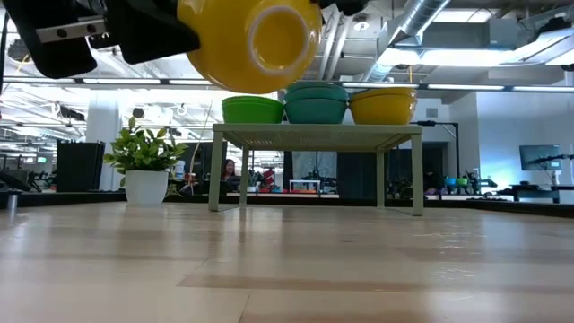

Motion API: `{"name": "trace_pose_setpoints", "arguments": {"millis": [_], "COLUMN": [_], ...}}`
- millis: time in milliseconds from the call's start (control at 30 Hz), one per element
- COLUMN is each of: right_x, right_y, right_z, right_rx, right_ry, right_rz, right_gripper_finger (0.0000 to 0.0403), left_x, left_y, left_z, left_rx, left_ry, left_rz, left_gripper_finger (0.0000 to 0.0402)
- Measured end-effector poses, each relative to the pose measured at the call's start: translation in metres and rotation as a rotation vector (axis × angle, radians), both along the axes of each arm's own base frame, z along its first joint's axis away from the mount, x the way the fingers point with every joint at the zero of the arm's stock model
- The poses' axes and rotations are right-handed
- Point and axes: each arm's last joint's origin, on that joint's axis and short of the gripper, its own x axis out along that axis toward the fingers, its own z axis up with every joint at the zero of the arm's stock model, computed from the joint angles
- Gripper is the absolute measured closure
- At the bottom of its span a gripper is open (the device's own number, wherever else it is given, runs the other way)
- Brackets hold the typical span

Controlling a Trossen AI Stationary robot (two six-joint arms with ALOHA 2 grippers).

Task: Pick & Place Mini bowls
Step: Stack the yellow bowl on top of the yellow bowl on the shelf

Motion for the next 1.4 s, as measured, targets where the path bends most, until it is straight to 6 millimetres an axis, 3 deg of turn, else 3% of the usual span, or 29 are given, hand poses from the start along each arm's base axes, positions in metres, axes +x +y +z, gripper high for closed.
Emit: {"name": "trace_pose_setpoints", "arguments": {"millis": [500,700,1000,1167,1400], "right_x": [0.005,0.004,0.006,0.001,-0.010], "right_y": [-0.002,-0.002,-0.006,-0.007,-0.006], "right_z": [0.006,0.006,0.006,0.006,0.002], "right_rx": [0.085,0.089,0.045,0.092,0.059], "right_ry": [-0.062,-0.056,-0.072,0.027,0.172], "right_rz": [0.058,0.062,0.004,-0.062,-0.203], "right_gripper_finger": [0.0340,0.0353,0.0390,0.0387,0.0396], "left_x": [0.001,0.003,0.007,0.008,0.007], "left_y": [0.000,-0.001,-0.002,0.000,0.002], "left_z": [0.002,0.005,0.015,0.015,0.017], "left_rx": [-0.004,-0.019,-0.073,-0.065,-0.039], "left_ry": [-0.028,-0.066,-0.152,-0.147,-0.160], "left_rz": [-0.005,-0.008,0.031,0.096,0.167], "left_gripper_finger": [0.0376,0.0350,0.0274,0.0242,0.0234]}}
